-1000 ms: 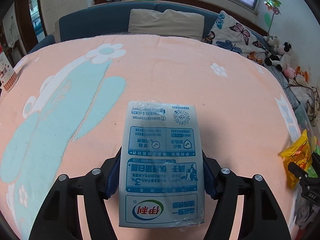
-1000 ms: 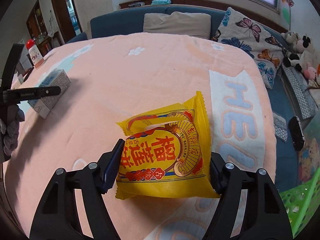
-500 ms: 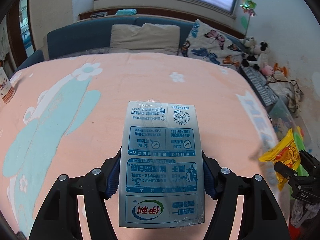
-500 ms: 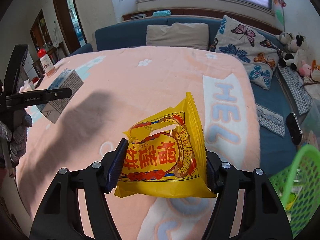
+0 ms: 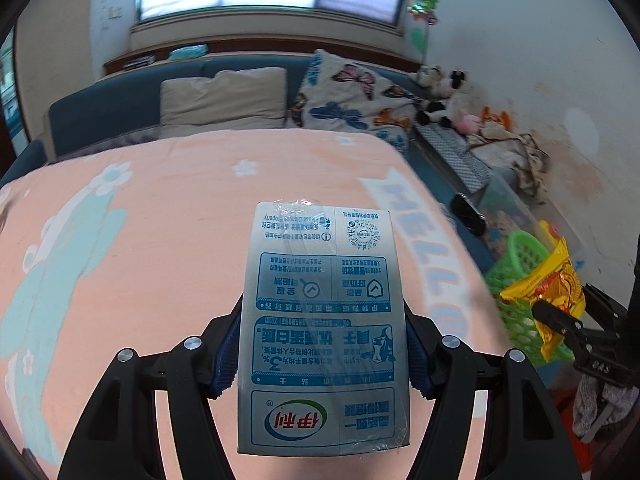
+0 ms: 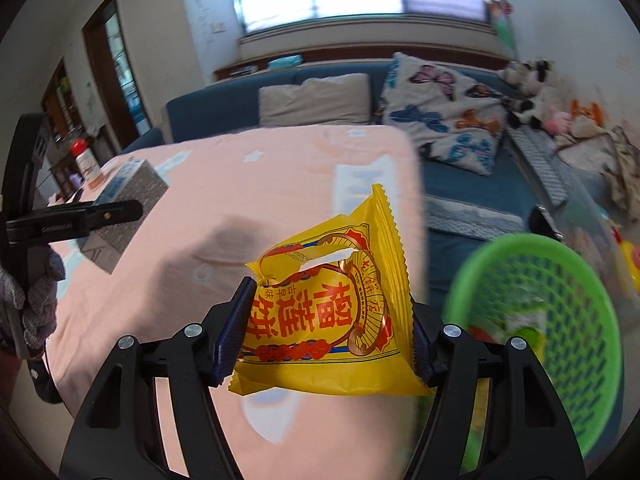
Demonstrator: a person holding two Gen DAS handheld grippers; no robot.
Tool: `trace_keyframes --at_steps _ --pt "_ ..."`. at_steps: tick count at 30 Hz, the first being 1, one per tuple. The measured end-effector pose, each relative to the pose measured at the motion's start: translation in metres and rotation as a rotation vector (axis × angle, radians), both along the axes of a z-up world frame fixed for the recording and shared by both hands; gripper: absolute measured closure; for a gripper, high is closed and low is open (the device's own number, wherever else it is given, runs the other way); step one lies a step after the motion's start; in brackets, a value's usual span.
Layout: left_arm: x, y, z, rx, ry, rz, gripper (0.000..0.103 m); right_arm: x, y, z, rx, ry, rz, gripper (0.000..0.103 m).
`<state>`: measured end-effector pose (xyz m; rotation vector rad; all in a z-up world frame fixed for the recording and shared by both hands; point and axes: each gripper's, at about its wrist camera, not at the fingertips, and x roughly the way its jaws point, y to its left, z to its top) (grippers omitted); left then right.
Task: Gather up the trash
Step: 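Carry the carton and snack packet with both tools over the green basket, then open the right tool to drop the snack packet while the left tool releases the carton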
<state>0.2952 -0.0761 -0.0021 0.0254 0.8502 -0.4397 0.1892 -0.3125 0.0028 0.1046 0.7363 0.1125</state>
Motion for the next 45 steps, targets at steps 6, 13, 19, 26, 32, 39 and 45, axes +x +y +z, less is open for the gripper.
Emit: trace_keyframes --at_steps 6,13,19,26,32,39,45 --pt "-0.019 -0.044 0.009 -0.001 -0.009 -0.077 0.039 -0.032 -0.058 -0.001 -0.029 -0.001 -0.121 0.036" --pt "-0.034 -0.098 0.012 0.002 -0.007 -0.163 0.039 -0.06 -0.117 -0.014 -0.024 0.023 -0.248 0.033" --pt "-0.042 -0.139 0.014 0.001 -0.003 -0.222 0.039 -0.071 -0.148 -0.026 -0.008 0.042 -0.311 0.029" --pt "-0.049 -0.177 0.017 0.004 -0.005 -0.282 0.039 -0.073 -0.169 -0.034 0.034 0.055 -0.346 0.019" --pt "-0.053 -0.206 0.016 0.006 0.005 -0.317 0.039 -0.077 -0.177 -0.034 0.051 0.048 -0.358 0.011" --pt "-0.055 -0.236 0.009 0.001 0.03 -0.355 0.039 -0.092 -0.18 -0.029 0.062 0.026 -0.358 0.011" --pt "-0.06 -0.263 0.0 0.006 0.045 -0.389 0.039 -0.111 -0.181 -0.026 0.068 0.011 -0.363 0.011"
